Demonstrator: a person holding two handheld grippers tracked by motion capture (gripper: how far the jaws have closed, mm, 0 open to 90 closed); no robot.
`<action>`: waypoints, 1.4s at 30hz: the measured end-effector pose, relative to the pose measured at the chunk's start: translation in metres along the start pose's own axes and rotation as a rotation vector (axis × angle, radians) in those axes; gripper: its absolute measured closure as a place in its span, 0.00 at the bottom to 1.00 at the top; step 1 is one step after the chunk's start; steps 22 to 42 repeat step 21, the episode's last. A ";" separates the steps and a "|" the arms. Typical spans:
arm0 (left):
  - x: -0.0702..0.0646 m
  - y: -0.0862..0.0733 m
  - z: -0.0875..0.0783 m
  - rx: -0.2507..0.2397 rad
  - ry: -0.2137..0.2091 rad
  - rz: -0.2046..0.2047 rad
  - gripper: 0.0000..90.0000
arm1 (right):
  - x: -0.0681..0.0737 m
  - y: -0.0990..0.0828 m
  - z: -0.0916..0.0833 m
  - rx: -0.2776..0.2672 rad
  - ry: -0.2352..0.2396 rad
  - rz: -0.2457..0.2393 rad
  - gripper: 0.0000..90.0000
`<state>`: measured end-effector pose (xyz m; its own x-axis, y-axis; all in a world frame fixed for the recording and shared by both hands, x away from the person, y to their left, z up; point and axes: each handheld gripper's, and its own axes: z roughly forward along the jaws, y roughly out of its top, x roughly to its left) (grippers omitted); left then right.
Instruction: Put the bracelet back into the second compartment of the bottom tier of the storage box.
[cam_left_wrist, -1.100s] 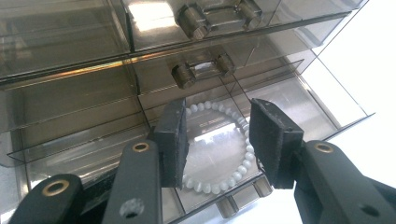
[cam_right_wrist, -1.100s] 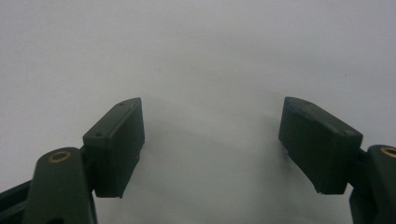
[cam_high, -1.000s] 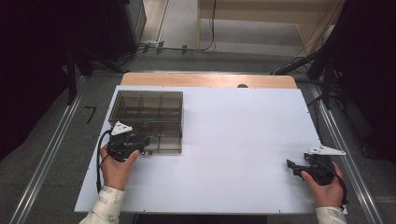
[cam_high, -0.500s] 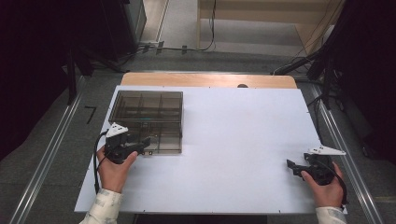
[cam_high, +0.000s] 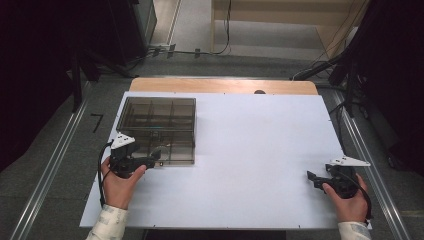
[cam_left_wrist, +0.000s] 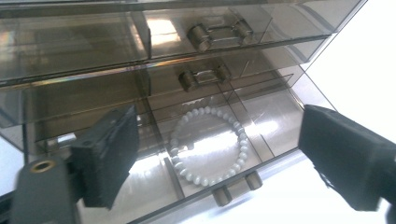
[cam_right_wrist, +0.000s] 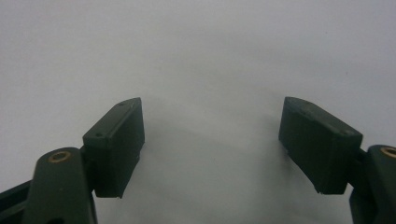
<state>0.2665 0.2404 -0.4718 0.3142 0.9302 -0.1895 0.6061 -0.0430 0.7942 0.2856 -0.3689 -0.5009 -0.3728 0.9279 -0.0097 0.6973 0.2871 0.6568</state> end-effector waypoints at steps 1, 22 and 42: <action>0.001 -0.001 -0.001 0.000 0.003 0.001 0.10 | 0.000 0.000 0.000 0.000 0.000 0.001 0.23; 0.022 -0.038 -0.040 0.018 0.012 0.012 0.04 | 0.001 0.000 0.000 0.003 -0.005 -0.001 0.23; 0.022 -0.038 -0.040 0.018 0.012 0.012 0.04 | 0.001 0.000 0.000 0.003 -0.005 -0.001 0.23</action>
